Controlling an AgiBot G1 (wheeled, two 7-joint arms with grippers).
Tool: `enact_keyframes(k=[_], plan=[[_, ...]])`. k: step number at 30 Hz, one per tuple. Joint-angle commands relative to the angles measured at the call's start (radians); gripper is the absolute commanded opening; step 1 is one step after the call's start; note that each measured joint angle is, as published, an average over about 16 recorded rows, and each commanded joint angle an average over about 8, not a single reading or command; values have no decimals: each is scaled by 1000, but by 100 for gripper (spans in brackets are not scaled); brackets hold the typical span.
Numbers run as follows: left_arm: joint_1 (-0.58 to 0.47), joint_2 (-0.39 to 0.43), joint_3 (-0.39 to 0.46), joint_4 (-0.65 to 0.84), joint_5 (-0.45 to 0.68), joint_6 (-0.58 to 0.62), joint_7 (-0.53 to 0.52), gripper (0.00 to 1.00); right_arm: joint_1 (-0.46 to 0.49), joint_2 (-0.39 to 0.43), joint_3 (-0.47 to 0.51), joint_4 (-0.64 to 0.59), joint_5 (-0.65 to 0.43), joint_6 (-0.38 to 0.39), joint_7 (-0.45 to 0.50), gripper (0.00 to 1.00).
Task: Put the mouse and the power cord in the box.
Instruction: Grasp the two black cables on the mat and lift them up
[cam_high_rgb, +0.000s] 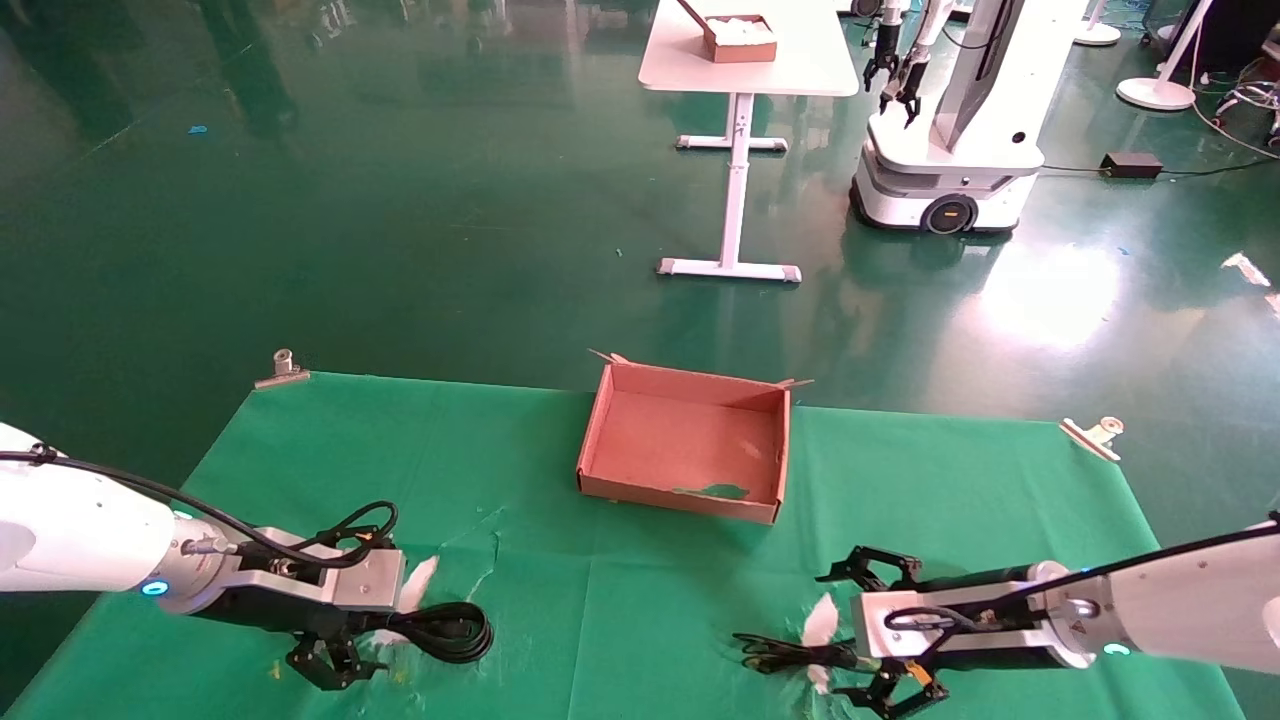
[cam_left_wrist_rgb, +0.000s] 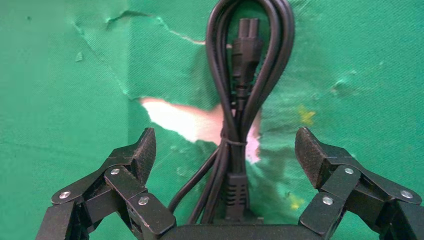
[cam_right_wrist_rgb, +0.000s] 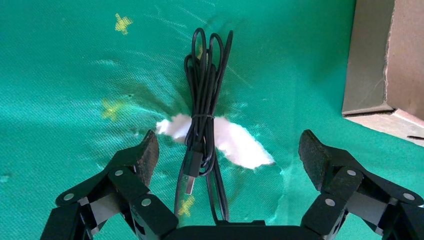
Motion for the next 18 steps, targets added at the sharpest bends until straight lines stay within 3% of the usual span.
enact_keyframes(k=[1,7,9,11,18], plan=[[-5,4,0,14,1,-9,8,95,2,-4,-1,-10,-1,3,-12,87],[-13,11,10,33,16,-7,33,22,10,-12,-9,-25,-13,12,-34,18],[-14,13,13,37,19,-7,38,2,11,-14,-9,-29,-14,13,-36,5],[-15,14,14,39,21,-7,41,0,12,-15,-10,-33,-15,15,-37,0],[-15,13,13,37,21,-6,39,0,13,-15,-10,-30,-15,15,-37,0]])
